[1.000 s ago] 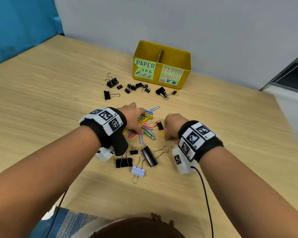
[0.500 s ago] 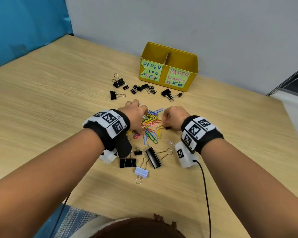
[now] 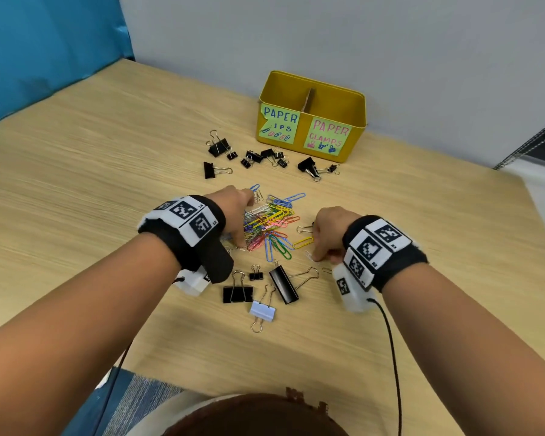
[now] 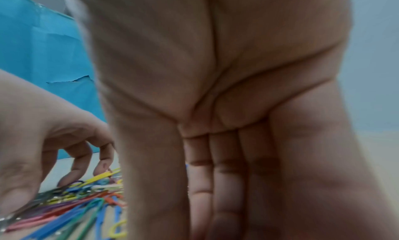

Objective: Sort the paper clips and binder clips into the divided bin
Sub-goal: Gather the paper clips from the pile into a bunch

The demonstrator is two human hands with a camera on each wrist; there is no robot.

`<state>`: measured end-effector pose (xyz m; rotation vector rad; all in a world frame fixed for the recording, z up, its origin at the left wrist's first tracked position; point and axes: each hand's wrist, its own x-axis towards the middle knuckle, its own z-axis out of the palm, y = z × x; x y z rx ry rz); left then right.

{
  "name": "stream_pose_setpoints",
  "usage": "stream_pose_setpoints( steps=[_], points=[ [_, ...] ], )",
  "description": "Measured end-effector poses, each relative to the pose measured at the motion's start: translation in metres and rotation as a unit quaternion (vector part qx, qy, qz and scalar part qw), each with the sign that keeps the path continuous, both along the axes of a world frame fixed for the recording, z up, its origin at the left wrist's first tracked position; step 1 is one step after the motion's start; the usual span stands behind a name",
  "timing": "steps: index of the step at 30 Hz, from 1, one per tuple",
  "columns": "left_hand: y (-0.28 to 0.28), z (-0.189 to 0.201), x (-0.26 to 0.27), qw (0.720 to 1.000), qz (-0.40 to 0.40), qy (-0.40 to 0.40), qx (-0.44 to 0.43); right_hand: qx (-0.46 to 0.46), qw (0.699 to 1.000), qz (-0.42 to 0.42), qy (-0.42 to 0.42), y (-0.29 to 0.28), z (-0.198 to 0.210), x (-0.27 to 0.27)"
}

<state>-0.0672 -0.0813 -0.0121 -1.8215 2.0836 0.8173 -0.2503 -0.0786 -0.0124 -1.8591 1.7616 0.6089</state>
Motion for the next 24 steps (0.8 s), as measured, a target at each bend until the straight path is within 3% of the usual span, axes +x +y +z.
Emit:
stream_pose_setpoints(
  steps=[5,9,14,21,24],
  points=[
    [0.007,0.003,0.016,0.999,0.036,-0.020,0.029,-0.050,0.991,-0.004,-0.122,0.002,-0.012,0.025],
    [0.010,-0.001,0.021,0.996,0.045,-0.007,0.077,-0.107,0.983,0.017,-0.151,-0.003,-0.009,0.031],
    [0.007,-0.009,0.017,0.996,0.056,0.026,0.070,-0.055,0.991,0.042,-0.115,-0.006,-0.007,0.020],
    [-0.006,-0.010,0.014,0.990,0.085,0.105,0.031,-0.072,0.979,0.029,-0.187,-0.009,-0.007,0.023],
    [-0.002,-0.011,0.021,0.991,0.078,0.091,0.067,0.056,0.977,0.028,-0.203,-0.005,-0.009,0.023]
  ],
)
